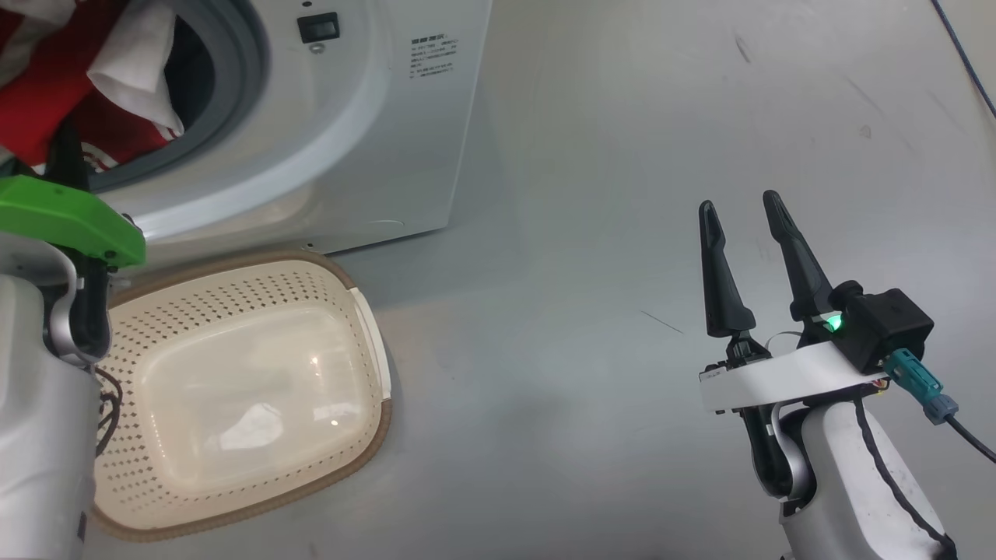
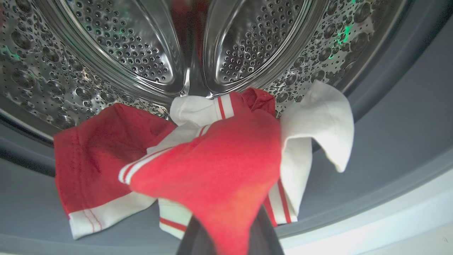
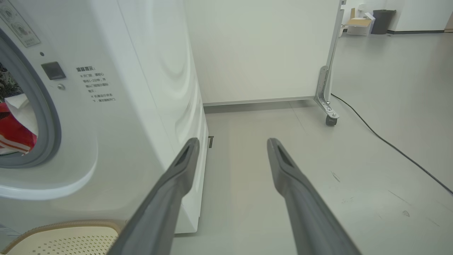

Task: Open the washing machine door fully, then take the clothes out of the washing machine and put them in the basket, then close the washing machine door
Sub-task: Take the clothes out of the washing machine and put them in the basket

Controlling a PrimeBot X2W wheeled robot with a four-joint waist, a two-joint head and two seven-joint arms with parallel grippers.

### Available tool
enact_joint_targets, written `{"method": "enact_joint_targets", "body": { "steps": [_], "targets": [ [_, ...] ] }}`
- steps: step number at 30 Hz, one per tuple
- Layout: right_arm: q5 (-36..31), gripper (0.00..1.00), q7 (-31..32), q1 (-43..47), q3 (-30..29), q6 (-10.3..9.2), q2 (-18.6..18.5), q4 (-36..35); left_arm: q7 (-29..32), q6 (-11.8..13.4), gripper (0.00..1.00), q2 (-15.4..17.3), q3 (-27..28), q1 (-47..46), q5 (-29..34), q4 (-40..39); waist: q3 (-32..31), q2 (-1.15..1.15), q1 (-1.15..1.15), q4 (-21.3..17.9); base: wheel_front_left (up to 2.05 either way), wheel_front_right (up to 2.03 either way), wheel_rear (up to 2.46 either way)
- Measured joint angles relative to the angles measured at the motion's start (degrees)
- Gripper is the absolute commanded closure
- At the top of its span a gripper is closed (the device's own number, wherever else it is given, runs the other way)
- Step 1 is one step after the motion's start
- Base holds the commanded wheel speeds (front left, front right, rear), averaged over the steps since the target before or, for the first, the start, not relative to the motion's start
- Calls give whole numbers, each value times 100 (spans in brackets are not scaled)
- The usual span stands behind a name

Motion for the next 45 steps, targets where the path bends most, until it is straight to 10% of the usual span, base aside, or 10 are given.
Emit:
{"method": "enact_joint_targets", "body": {
  "steps": [27, 45],
  "targets": [
    [-158, 0, 0, 365, -162, 227, -16, 344, -812, -124, 100, -26, -330, 1198, 305, -1149, -1151, 0, 0, 864, 0, 0, 0],
    [-158, 0, 0, 386, -140, 255, -20, 358, -854, -125, 100, -109, 625, 1439, 834, -3517, -1367, 0, 0, 982, 0, 0, 0]
  ]
}}
